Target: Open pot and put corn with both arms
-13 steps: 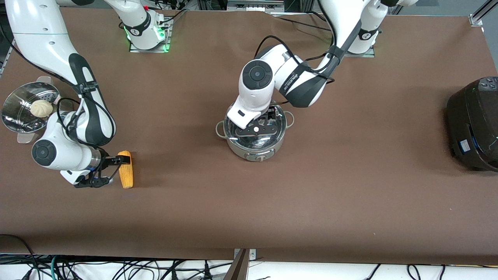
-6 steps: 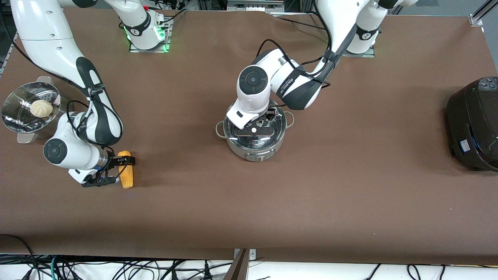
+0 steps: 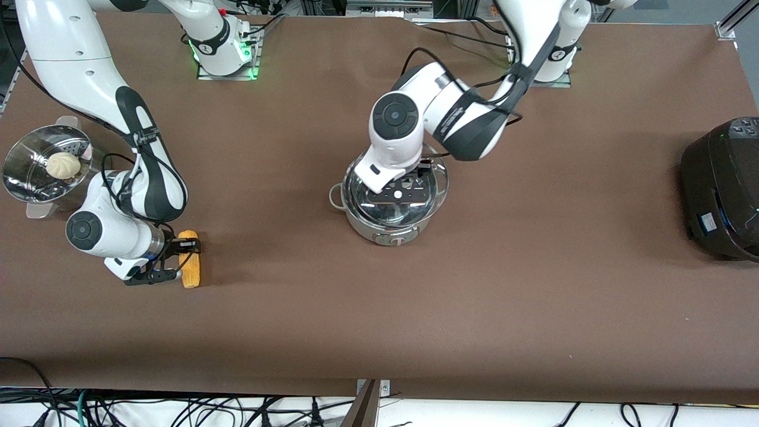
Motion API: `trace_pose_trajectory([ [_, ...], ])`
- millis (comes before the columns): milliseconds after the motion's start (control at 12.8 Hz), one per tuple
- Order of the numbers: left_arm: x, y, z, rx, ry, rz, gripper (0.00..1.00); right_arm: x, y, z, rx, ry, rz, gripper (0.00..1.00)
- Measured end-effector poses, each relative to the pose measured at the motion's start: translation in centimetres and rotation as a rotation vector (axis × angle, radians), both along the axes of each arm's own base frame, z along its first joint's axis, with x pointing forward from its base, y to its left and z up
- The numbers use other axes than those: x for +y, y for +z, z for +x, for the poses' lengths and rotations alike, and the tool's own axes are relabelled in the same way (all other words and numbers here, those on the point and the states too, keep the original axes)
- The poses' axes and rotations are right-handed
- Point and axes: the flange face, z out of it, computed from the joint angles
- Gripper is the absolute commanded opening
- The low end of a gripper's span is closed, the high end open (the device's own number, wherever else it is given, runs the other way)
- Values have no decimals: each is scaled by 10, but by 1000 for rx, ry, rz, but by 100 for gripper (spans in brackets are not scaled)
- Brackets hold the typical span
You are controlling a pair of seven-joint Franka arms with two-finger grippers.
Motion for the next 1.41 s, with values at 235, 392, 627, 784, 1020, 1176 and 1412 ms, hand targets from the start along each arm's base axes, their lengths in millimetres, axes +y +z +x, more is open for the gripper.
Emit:
trace_pose_trajectory([
  [235, 87, 68, 38, -11, 84, 8, 0, 39, 67, 1, 16, -3, 36, 0],
  [392, 161, 85, 62, 34, 16, 18, 0, 106, 153, -11, -7, -45, 76, 0],
  [627, 276, 52, 97, 131, -165, -20, 0, 266, 242, -68, -50, -147, 113, 0],
  [784, 352, 4, 114, 154, -259, -75, 0, 380, 247, -120, -60, -202, 83, 0],
  [1020, 407, -103, 104, 100, -321, -118, 0, 492, 194, -168, -48, -264, 41, 0],
  [1176, 404, -155, 77, 107, -340, -128, 42, 520, 146, -172, -52, -281, -2, 0],
  [1412, 395, -175, 60, 123, -355, -134, 100, 522, 100, -157, -36, -301, -7, 4],
])
